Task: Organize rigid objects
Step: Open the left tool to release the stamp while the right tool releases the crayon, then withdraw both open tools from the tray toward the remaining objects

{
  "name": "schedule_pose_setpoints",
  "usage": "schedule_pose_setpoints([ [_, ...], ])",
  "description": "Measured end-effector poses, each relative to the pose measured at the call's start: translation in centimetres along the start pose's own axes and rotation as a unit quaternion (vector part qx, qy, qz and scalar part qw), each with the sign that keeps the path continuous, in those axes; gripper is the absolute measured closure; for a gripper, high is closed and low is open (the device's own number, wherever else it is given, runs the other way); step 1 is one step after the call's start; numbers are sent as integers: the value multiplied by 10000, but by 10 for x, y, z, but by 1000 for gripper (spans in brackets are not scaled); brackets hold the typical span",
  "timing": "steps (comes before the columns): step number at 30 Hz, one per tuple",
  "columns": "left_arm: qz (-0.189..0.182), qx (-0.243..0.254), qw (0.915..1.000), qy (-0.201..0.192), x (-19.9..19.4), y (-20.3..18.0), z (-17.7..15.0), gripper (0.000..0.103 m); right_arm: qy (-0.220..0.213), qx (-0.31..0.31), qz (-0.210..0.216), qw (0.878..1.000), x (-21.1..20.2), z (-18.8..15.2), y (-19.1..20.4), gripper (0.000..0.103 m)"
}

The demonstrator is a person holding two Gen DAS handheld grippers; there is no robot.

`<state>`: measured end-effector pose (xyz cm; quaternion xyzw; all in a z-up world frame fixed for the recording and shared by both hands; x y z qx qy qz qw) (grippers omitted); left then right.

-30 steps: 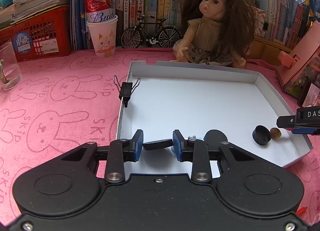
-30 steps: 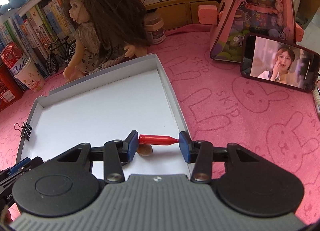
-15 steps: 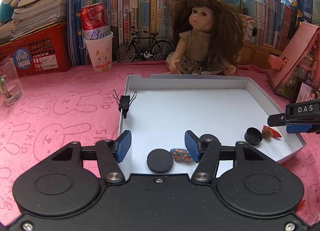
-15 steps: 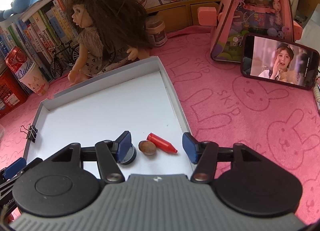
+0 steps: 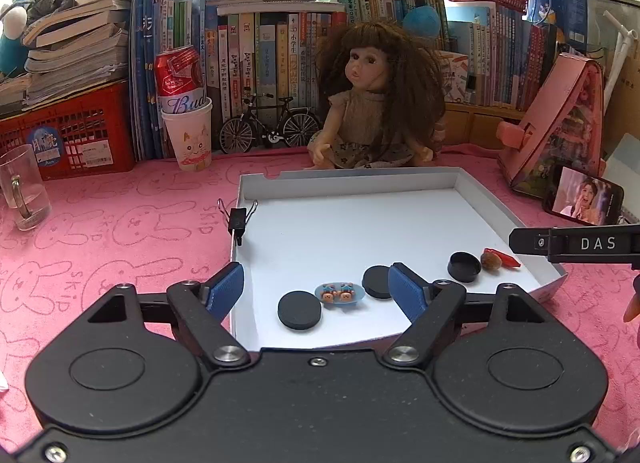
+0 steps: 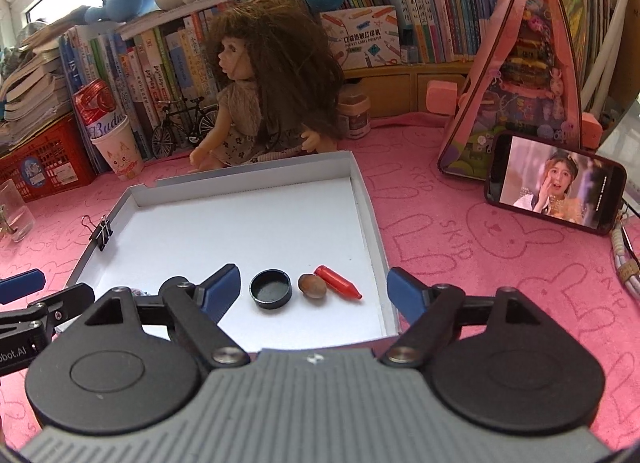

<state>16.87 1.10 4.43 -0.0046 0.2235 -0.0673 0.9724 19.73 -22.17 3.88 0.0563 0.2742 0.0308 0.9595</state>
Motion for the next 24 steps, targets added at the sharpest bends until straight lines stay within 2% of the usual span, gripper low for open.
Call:
schedule_pose_setpoints([
  [3, -92, -32, 9999, -34, -11, -2, -5, 24, -195, -168, 69, 9996, -12, -5, 3, 9],
  [11, -214, -65, 9996, -165, -38, -7, -18, 23, -580, -581, 275, 9962, -40, -23, 9, 1],
  [18, -277, -76, 9994, -209, -56, -10, -32, 21, -874, -865, 338, 9918, -64, -41, 16, 0],
  [24, -285, -94, 9993, -205, -67, -11, -45, 20, -855, -808, 370, 9924, -71, -56, 14, 0],
])
Point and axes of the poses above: each gripper's, at about its wrist camera, not at the fingertips, and x roughly the way its jaws point, y to its left, z to its top, the point moved 2 cm from there along x, roughly the way its jaws point, and after that the axes turned 8 degrees about -y, right-handed, at the moved point
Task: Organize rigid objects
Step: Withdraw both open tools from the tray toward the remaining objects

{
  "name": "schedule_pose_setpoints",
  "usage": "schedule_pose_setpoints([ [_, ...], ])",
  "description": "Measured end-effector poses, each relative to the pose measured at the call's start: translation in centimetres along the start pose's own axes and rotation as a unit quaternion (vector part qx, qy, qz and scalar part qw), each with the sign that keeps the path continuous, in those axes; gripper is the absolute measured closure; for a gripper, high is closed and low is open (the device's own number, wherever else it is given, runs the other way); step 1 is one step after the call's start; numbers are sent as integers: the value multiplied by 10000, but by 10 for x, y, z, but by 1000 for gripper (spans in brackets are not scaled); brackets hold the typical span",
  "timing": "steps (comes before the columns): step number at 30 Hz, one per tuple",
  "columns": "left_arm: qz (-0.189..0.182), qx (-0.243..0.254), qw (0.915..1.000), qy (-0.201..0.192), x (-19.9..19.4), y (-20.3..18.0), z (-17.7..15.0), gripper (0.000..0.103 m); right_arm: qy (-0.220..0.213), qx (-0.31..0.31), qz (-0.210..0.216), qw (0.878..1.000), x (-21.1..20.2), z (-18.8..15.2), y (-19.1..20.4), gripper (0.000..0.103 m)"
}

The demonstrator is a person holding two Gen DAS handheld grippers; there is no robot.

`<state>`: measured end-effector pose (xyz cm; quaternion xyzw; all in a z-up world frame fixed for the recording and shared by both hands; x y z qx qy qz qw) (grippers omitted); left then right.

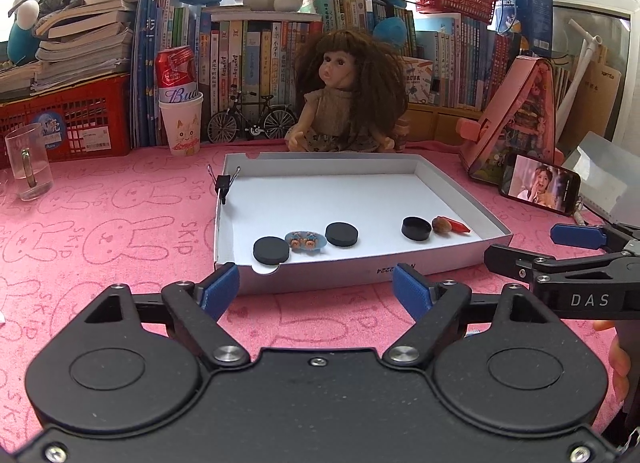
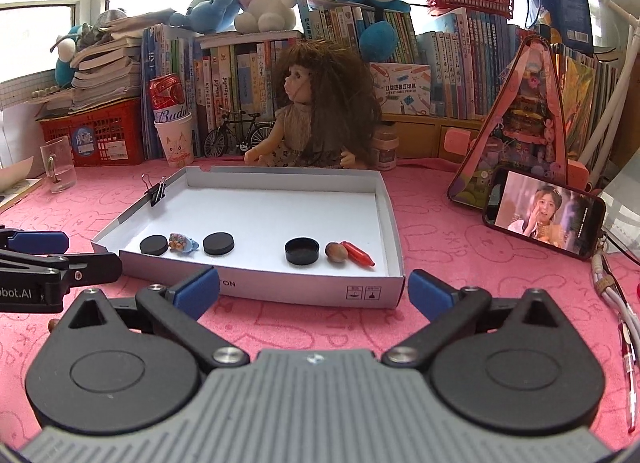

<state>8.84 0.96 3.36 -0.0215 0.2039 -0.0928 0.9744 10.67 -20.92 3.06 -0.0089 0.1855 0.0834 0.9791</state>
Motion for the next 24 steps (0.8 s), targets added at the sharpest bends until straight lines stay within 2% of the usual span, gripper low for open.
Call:
schedule_pose_setpoints([
  [8, 45, -40, 10000, -37, -15, -2, -22, 20, -49, 104, -147, 9998, -14, -24, -2, 0],
  [15, 19, -5, 9999, -158, -23, -2, -39, 19, -290, 161, -436, 9985, -30, -43, -3, 0],
  [24, 126, 105, 9998, -103, -32, -3, -58, 19, -160, 210, -514, 9983, -29, -54, -1, 0],
])
Point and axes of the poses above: each gripper's, at about its wrist camera, not at the fingertips, and x roughly the way its jaws point, y to its left, z to its top, the point moved 2 cm from there along x, roughly the way its jaws point, and after that the axes turned 8 degrees about -y, right-handed, at the moved point
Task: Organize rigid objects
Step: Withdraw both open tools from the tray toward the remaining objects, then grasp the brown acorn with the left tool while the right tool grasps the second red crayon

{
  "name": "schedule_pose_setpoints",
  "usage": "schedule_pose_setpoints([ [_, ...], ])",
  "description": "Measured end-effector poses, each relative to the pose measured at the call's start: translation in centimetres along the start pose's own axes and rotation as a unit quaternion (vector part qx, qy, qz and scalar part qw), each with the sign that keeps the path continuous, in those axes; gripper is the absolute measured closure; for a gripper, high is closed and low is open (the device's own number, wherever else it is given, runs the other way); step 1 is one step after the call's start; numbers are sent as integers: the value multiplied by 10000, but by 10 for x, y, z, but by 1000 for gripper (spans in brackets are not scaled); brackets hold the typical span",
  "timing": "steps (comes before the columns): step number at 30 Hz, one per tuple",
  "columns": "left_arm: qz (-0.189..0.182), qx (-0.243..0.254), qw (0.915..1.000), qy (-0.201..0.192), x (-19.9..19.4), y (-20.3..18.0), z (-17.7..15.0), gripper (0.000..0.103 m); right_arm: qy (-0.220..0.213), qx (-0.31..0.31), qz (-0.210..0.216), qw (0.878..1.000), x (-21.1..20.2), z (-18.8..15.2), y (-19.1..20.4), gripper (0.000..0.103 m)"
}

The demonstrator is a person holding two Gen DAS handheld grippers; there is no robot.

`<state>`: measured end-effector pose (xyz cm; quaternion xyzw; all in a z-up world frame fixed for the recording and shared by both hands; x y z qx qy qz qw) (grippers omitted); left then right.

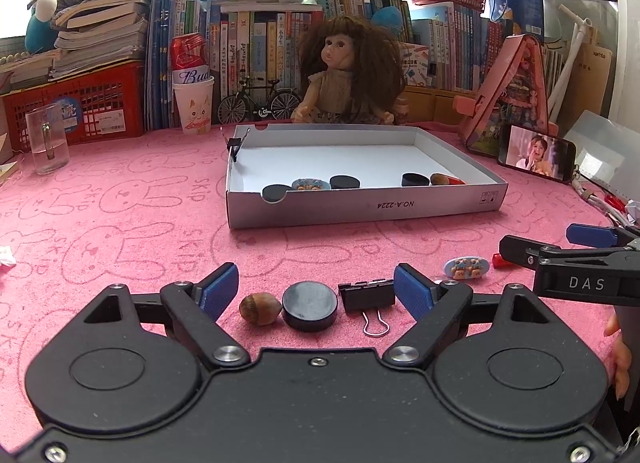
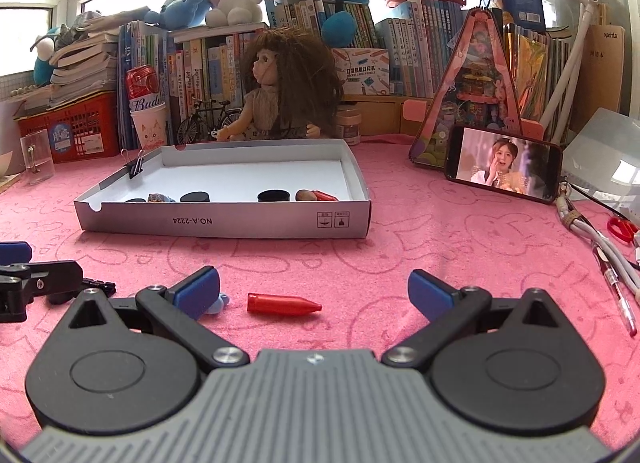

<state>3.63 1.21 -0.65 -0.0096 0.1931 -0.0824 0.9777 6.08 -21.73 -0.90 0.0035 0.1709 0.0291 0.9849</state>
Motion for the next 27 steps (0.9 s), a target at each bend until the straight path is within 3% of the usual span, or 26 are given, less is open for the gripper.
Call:
schedule_pose_setpoints([
  [8, 98, -67, 9999, -95, -11, 8, -6, 22, 80, -142, 16, 9999, 2, -4, 8, 0],
  [11, 65, -170, 9998, -101, -15, 13, -6, 27, 135, -123, -28, 9998, 3, -3, 8, 0],
  [13, 75, -246, 9996, -132, -18, 17, -5, 37, 168, -95, -46, 9998, 4, -3, 7, 0],
  [19, 374, -529, 9978, -146, -21, 32, -4, 52, 268, -27, -92, 9996, 6, -2, 8, 2],
  [27, 555, -688, 9961, 62, -12, 38, -11, 60, 394, -81, -21, 9992, 7, -5, 15, 12],
])
Point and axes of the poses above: each gripper's, at about its wrist camera, not at the fingertips, and x roughly the way its jaws point, y to its left, z to its top, the point moved 2 cm from there along x, roughly the way its jaws point, and after that the axes turned 8 degrees about -y, right-handed, at the moved point
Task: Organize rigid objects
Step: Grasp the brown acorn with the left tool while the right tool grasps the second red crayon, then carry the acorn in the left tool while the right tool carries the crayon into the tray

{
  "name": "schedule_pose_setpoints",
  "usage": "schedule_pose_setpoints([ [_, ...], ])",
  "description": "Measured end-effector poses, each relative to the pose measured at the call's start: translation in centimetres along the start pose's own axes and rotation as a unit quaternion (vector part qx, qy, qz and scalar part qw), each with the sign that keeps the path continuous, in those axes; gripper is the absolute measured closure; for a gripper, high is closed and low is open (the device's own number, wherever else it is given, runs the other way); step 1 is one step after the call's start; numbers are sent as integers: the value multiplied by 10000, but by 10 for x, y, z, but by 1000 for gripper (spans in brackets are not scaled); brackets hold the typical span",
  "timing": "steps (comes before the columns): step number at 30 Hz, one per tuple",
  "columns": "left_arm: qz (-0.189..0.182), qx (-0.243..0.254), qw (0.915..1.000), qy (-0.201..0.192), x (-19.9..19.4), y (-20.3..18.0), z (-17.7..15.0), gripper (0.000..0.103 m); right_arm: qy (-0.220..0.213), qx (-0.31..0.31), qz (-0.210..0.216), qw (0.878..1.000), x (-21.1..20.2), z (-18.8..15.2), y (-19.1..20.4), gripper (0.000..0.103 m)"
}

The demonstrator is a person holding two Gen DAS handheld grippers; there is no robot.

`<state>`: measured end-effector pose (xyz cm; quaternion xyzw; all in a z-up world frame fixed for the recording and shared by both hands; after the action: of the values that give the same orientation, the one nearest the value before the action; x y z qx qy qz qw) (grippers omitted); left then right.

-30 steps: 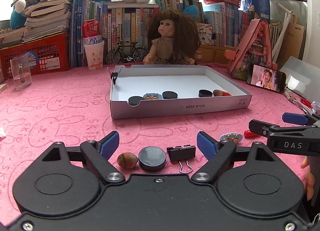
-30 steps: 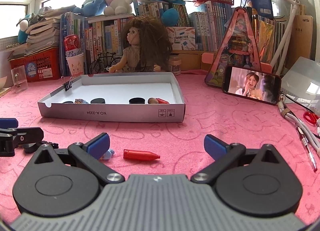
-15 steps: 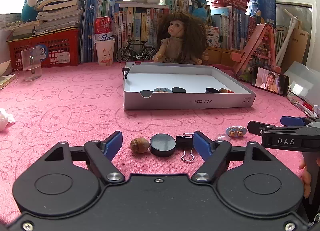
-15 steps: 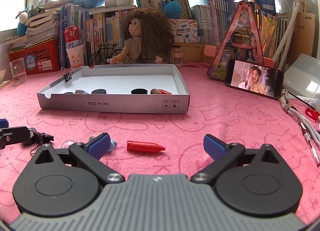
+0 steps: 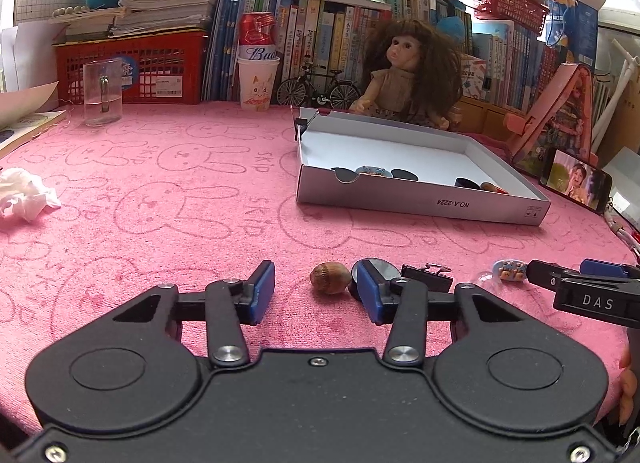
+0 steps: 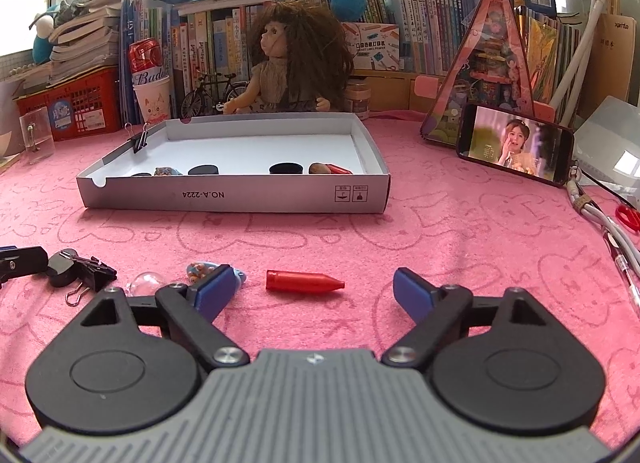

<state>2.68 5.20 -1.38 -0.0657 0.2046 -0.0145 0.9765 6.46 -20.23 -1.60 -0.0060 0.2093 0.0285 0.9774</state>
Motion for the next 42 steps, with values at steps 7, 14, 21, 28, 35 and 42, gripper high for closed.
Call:
schedule_pose_setpoints([
  [7, 42, -20, 10000, 3, 4, -6, 0, 59, 34, 32, -146, 9999, 1, -3, 1, 22],
  [14, -82, -12, 10000, -42, 5, -15, -3, 62, -23, -19, -219, 9998, 0, -5, 3, 28],
  [21, -258, -10, 9997, -23, 2, -20, -2, 82, -37, 38, -125, 9999, -1, -4, 3, 33],
  [28, -403, 191, 9990, -99, -9, -21, -5, 82, -85, 69, -39, 9999, -3, -5, 2, 33],
  [35, -347, 185, 9992, -5, -17, -18, -13, 81, -91, 80, -37, 9999, -2, -3, 2, 37],
  [42, -207, 47, 9998, 10, -12, -14, -12, 86, -102, 109, -7, 9999, -2, -3, 3, 54],
])
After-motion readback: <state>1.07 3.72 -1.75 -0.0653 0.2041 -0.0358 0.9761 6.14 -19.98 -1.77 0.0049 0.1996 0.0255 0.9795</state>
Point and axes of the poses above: each gripper's, at about its wrist camera, not at the fingertips, and x roughly the way its jaws point, y to its left, z to its top, the point moved 2 cm from there along x, roughly the way its jaws point, and after that the axes turned 8 degrees about -y, right-handed, at the moved point
